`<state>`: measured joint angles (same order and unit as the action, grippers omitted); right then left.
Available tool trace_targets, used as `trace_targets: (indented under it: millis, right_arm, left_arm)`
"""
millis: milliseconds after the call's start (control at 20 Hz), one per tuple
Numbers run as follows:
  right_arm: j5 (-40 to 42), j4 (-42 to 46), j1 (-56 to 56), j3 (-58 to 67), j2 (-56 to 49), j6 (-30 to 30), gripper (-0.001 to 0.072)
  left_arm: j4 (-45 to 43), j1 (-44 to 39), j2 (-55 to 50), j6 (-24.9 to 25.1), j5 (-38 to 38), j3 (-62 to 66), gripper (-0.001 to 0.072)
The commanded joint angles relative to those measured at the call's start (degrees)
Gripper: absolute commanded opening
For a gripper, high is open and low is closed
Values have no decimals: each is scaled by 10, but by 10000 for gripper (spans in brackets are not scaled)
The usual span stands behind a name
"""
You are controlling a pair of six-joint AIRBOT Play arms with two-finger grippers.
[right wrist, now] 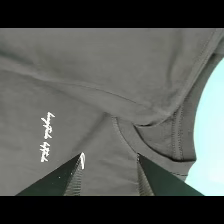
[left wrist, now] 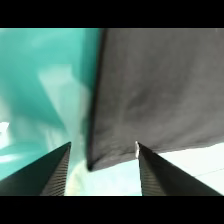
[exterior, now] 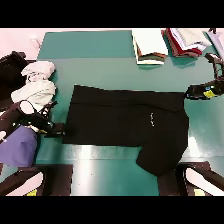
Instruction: Fold the shirts.
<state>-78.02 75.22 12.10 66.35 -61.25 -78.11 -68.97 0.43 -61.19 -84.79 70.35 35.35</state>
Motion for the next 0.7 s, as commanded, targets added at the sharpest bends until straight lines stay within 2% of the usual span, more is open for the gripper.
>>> trace_targets:
  millis: [0,150,200,250,300,500,550,600,650]
  right_arm:
    - [-11,-7,-1,0,2,0,387]
    - [-29,-3,-1,0,2,0,387]
    - [-36,4,0,-1,2,0,387]
    - [-43,14,3,-9,5,0,387]
    - [-50,18,12,-28,11,0,387]
    - [-82,30,100,-171,52,13,402]
    - [-88,30,134,-213,62,14,548]
    - [-90,29,166,-249,67,15,582]
    - [-90,28,196,-283,70,15,581]
  left_arm:
    - [56,0,11,10,-26,-42,476]
    - [74,0,11,15,-22,-52,474]
    - [78,0,11,21,-22,-52,416]
    - [81,0,11,29,-22,-50,116]
    - [83,0,13,36,-21,-44,22]
    - [84,0,32,43,-20,-10,25]
    - [84,0,36,43,-20,-6,24]
    - [84,0,38,43,-23,-5,25]
    - [84,0,38,43,-24,-5,24]
